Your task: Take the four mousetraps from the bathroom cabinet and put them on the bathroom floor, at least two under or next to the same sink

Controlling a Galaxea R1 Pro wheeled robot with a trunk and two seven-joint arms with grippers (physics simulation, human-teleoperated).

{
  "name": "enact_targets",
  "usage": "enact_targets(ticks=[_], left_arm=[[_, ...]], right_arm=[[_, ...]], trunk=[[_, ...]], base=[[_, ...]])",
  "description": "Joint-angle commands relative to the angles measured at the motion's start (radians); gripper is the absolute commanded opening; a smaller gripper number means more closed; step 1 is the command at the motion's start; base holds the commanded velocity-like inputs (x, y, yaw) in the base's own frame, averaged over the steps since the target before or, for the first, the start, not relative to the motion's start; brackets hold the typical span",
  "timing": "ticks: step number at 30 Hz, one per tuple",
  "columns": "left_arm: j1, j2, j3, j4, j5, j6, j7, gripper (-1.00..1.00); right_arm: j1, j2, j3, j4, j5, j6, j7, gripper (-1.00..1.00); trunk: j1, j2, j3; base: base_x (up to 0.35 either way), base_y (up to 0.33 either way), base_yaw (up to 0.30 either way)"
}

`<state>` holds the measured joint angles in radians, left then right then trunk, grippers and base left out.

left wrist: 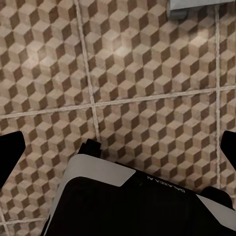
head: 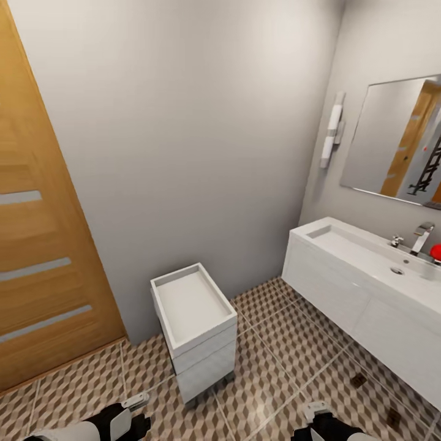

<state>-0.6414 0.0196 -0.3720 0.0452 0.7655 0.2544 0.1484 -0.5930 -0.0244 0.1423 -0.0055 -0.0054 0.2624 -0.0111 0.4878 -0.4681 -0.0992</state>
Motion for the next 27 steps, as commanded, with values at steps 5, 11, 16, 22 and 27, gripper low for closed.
enact_targets(ticks=[5, 11, 16, 22, 27], left_arm=[[-0.001, 0.0, -0.008, 0.001, 0.009, 0.003, 0.002, 1.0], [0.0, 0.0, -0.008, 0.001, 0.009, 0.003, 0.002, 1.0], [0.0, 0.0, -0.008, 0.001, 0.009, 0.003, 0.002, 1.0], [0.0, 0.0, -0.008, 0.002, 0.009, 0.003, 0.002, 1.0], [0.0, 0.0, -0.008, 0.002, 0.009, 0.003, 0.002, 1.0]], right_arm=[[-0.001, 0.0, 0.007, -0.001, -0.001, 0.005, -0.001, 1.0], [-0.001, 0.0, 0.007, -0.001, 0.0, 0.005, -0.001, 1.0], [-0.001, 0.0, 0.007, -0.001, 0.0, 0.006, -0.001, 1.0], [-0.001, 0.0, 0.008, -0.001, 0.001, 0.006, 0.0, 1.0], [-0.001, 0.0, 0.008, -0.001, 0.001, 0.016, 0.001, 1.0]], trunk=[[0.0, -0.002, -0.002], [0.0, -0.002, -0.003], [0.0, -0.002, -0.005], [0.0, -0.002, -0.009], [0.0, -0.002, -0.012]], base=[[0.0, 0.0, 0.293], [0.0, 0.0, 0.293], [0.0, 0.0, 0.293], [0.0, 0.0, 0.289], [0.0, 0.0, 0.28]])
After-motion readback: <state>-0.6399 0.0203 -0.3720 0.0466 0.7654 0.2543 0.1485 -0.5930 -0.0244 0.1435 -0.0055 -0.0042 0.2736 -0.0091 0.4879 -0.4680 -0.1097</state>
